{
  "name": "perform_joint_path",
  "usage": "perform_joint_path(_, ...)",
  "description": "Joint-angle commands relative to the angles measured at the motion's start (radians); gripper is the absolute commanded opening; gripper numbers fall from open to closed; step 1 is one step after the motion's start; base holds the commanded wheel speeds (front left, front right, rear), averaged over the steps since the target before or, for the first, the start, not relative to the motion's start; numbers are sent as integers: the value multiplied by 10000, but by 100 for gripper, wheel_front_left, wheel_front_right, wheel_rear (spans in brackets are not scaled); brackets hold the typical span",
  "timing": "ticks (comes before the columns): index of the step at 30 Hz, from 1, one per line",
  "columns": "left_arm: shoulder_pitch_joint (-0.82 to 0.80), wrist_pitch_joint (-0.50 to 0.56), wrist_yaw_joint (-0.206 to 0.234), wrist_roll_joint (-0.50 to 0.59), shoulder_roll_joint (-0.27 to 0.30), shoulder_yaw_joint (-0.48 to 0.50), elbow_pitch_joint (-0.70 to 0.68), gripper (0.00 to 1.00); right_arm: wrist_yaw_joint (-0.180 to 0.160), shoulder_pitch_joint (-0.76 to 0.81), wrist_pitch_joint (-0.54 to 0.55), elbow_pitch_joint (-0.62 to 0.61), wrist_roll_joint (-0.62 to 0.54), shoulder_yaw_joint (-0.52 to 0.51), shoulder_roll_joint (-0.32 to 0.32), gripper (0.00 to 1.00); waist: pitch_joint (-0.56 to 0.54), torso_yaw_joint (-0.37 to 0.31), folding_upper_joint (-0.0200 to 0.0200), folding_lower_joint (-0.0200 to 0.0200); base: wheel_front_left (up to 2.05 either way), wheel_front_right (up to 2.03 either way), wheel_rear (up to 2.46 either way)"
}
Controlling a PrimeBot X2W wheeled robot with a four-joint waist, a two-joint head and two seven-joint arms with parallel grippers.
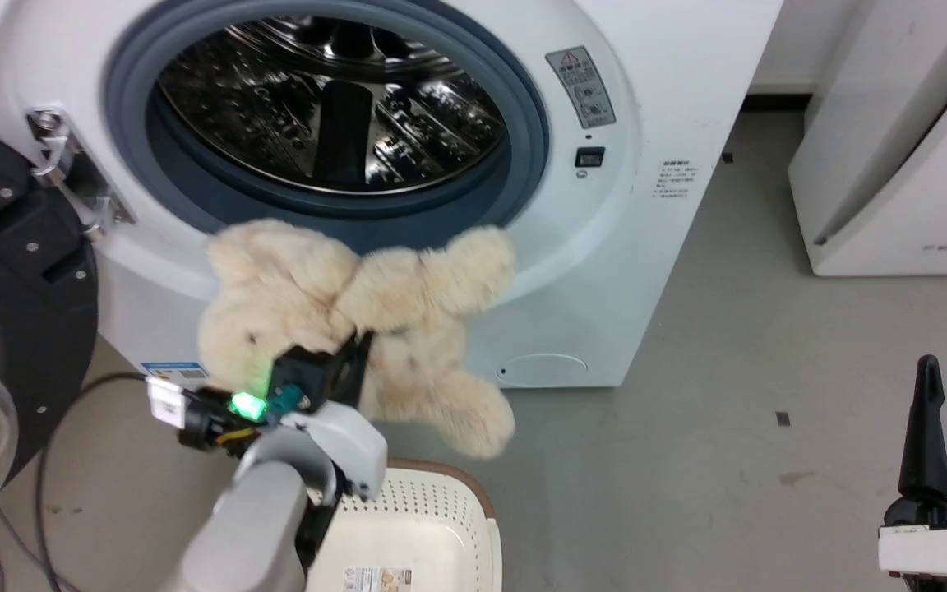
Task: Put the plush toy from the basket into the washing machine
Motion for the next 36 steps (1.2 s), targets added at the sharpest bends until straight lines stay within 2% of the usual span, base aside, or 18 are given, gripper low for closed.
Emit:
perform_joint_path(1, -301, -67, 94, 3, 74, 151, -212, 0, -7, -90, -44, -62, -18, 20, -4, 100, 196, -141, 0, 1, 0, 0, 0)
perform_joint_path(11, -1829, -68, 263, 210, 401, 1170, -974, 0, -7, -830, -44, -212, 63, 192, -4, 100, 1592, -730, 0, 1, 0, 0, 0)
perform_joint_path(21, -3545, -68, 201, 569, 768, 2103, -704, 0, -7, -1684, -44, -317, 244, 403, -4, 100, 3035, -1542, 0, 1, 0, 0, 0)
perform_joint_path(26, -4454, -68, 220, 801, 1069, 2556, -404, 0, -7, -2081, -44, -366, 418, 541, -4, 100, 3774, -2114, 0, 1, 0, 0, 0)
perform_joint_path(36, -6475, -68, 344, 1187, 2128, 3288, 54, 0, -7, -2643, -44, -485, 920, 912, -4, 100, 5276, -3211, 0, 1, 0, 0, 0)
